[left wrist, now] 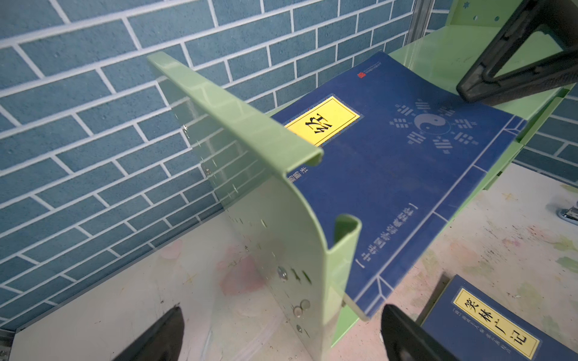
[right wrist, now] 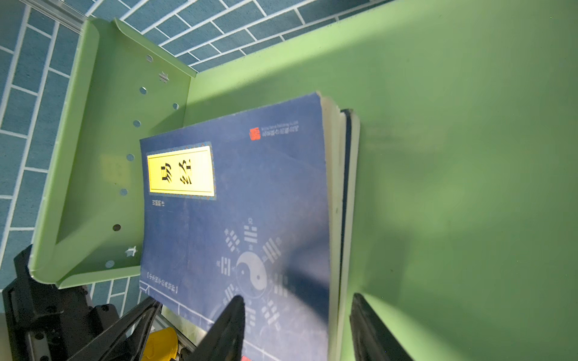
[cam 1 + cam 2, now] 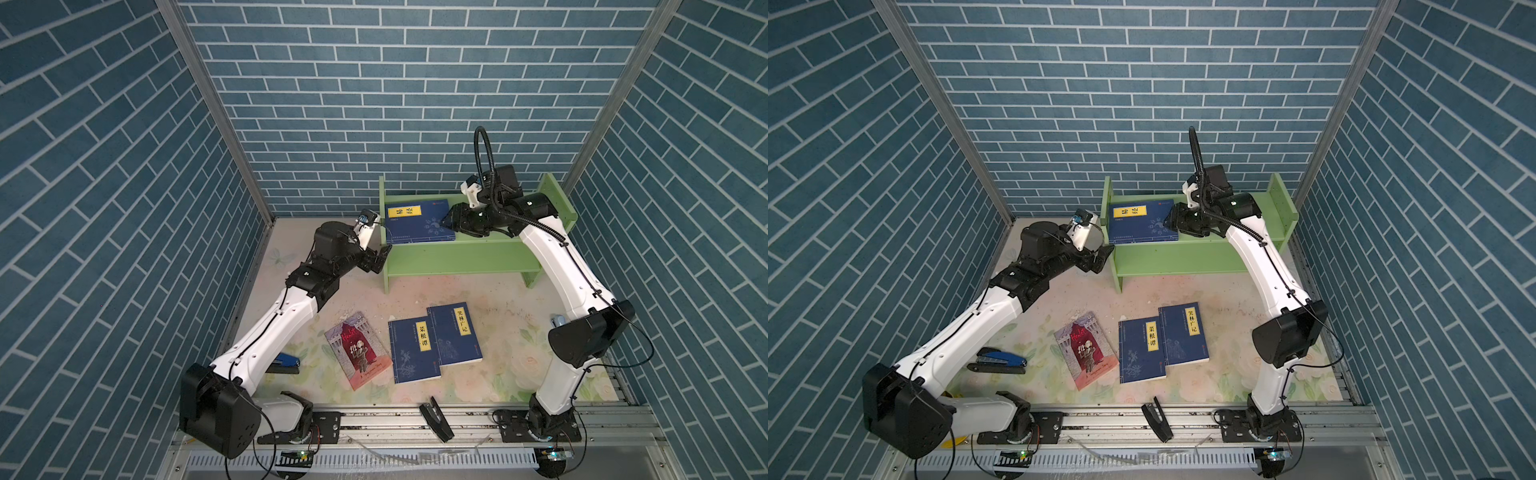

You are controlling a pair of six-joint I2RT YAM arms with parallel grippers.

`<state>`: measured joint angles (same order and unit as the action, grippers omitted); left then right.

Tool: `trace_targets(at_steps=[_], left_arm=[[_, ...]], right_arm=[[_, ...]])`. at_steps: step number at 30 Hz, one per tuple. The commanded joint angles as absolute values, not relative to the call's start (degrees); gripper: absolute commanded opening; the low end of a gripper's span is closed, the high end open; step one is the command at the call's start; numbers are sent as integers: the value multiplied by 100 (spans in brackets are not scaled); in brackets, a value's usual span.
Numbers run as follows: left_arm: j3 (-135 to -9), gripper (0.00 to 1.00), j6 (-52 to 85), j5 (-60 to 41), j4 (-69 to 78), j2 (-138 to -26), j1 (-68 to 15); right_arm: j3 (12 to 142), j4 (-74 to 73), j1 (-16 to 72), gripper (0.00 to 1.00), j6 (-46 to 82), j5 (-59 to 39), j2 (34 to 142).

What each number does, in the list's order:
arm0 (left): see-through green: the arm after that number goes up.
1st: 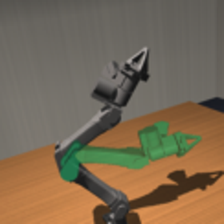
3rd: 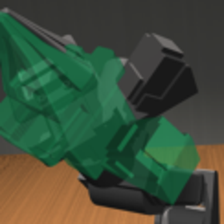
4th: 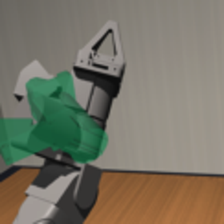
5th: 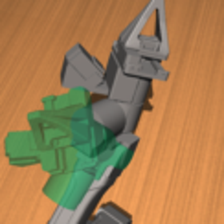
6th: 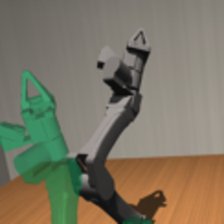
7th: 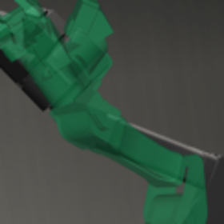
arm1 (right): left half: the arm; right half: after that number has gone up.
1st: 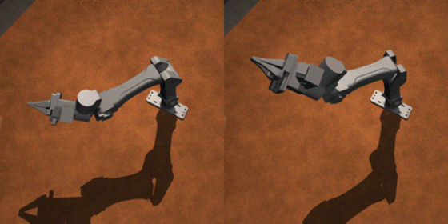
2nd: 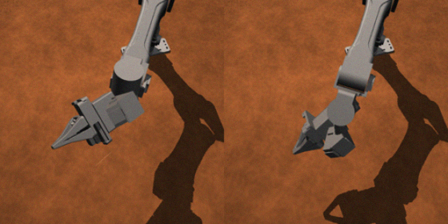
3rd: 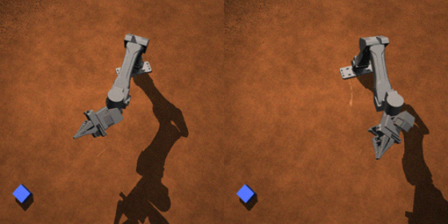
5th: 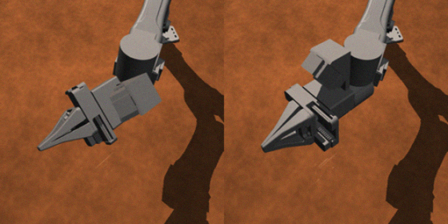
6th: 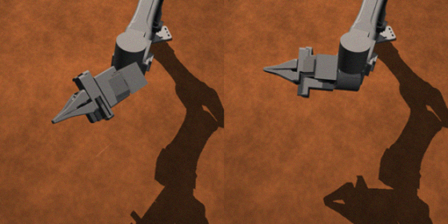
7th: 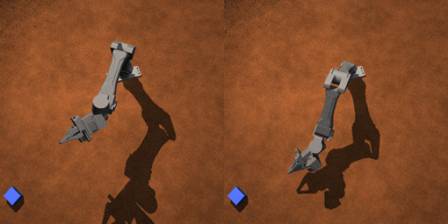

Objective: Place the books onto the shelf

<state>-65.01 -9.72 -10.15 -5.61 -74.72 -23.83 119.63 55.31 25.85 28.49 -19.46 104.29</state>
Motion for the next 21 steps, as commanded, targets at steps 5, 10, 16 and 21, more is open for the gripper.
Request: trace_targets(at_steps=[5,10,16,21], left_arm=[[-6623,99,-957,-893,-365,-7558,-2395],[-6645,99,-928,-882,-342,-7613,-2393],[-6669,100,-897,-797,-280,-7640,-2394],[-6706,100,-871,-815,-334,-7658,-2392]], right_arm=[[12172,5687,2605,55,2725,-1934,10460],[12164,5695,2611,55,2725,-1934,10468],[12169,5703,2608,56,2711,-1901,10468],[12141,5728,2608,56,2662,-1776,10433]])
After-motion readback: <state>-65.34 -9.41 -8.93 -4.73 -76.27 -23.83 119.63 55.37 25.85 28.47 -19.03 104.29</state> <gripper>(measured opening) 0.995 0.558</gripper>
